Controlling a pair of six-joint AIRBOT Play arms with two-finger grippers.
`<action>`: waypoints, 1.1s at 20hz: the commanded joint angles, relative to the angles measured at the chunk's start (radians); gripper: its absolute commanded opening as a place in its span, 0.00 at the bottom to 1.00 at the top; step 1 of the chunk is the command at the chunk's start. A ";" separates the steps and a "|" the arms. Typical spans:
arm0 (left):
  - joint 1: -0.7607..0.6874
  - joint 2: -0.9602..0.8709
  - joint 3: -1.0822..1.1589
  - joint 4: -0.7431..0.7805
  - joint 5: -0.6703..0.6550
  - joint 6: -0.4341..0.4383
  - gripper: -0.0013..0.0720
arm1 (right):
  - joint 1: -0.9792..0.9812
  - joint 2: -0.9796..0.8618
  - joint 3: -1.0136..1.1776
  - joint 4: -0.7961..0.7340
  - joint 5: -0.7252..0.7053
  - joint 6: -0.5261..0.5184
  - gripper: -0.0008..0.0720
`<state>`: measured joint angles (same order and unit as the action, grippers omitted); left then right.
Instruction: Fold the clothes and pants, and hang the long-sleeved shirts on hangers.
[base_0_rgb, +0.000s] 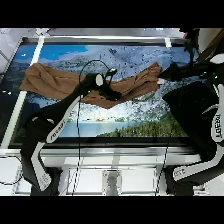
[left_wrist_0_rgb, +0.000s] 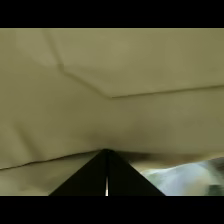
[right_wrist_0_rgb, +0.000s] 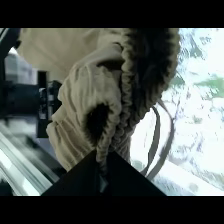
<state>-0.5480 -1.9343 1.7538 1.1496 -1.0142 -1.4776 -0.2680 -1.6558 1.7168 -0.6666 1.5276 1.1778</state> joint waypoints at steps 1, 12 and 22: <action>-0.054 -0.003 0.000 -0.116 0.098 0.000 0.03 | -0.003 0.005 0.150 -0.071 0.085 0.085 0.04; 0.283 0.370 0.000 0.259 -0.089 0.000 0.03 | 0.302 -0.042 0.218 -0.225 -0.177 0.245 0.03; 0.593 0.527 -0.003 0.317 -0.175 0.004 0.03 | 0.793 -0.308 0.227 -0.144 -0.953 0.314 0.05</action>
<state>-0.0204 -1.4273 1.7531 1.4517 -1.1549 -1.4773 0.4236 -1.8877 1.9411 -0.8631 0.8360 1.4666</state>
